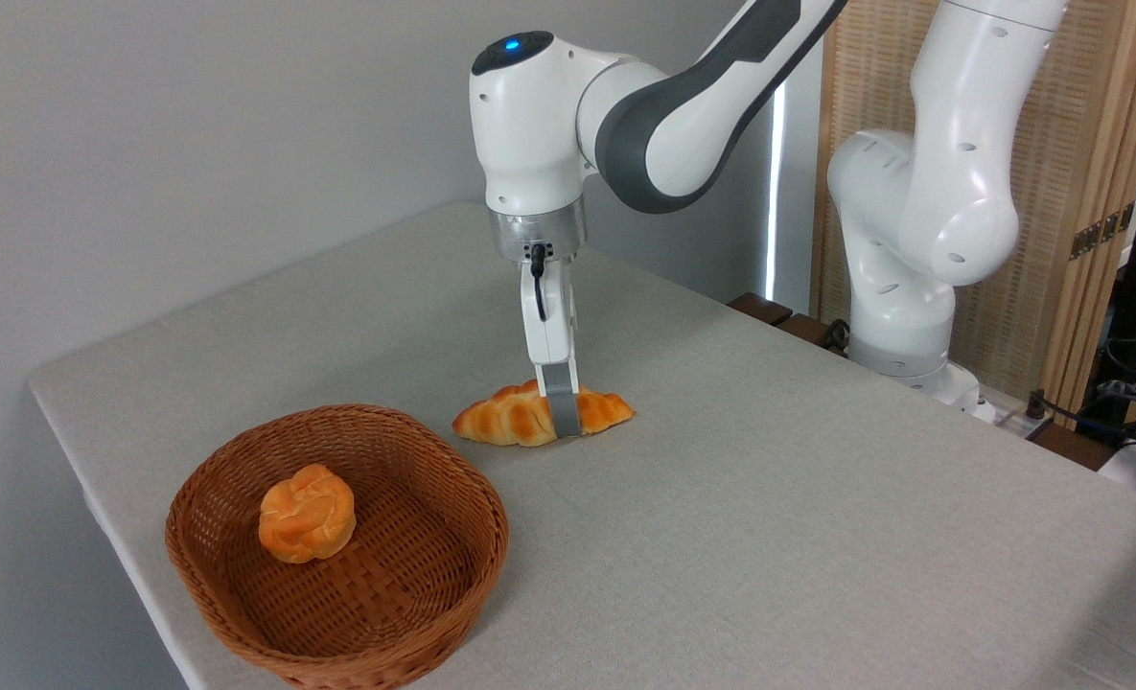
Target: Put bread into the basket
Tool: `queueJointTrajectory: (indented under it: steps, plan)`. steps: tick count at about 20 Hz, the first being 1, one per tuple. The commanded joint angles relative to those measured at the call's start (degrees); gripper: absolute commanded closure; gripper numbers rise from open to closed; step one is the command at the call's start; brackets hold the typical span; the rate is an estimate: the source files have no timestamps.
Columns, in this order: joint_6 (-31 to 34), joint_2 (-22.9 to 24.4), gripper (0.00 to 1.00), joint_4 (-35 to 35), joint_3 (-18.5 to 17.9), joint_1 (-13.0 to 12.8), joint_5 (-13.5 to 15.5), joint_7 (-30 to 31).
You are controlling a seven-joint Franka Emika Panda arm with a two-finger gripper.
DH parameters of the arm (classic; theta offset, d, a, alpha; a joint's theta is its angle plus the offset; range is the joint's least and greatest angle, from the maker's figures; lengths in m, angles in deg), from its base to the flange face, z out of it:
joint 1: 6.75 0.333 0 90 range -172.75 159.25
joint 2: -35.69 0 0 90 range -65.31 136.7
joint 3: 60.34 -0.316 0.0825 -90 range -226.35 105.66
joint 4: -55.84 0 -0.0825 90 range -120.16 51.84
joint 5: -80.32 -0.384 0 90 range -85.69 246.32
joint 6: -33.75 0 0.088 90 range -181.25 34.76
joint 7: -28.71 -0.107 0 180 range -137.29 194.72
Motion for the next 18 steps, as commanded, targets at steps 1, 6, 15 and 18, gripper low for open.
queueJointTrajectory:
  steps: [1,6,15,18]
  plan:
    - [-1.36,0.85,0.62,-0.55,-0.88,-0.69,2.12,-0.19]
    - [-1.36,0.94,0.63,-0.46,-0.88,-0.78,2.3,0.07]
    - [-0.92,1.37,0.65,-0.2,-0.88,-0.69,4.76,0.07]
    - [-1.1,1.55,0.65,0.07,-0.88,-0.69,7.03,0.07]
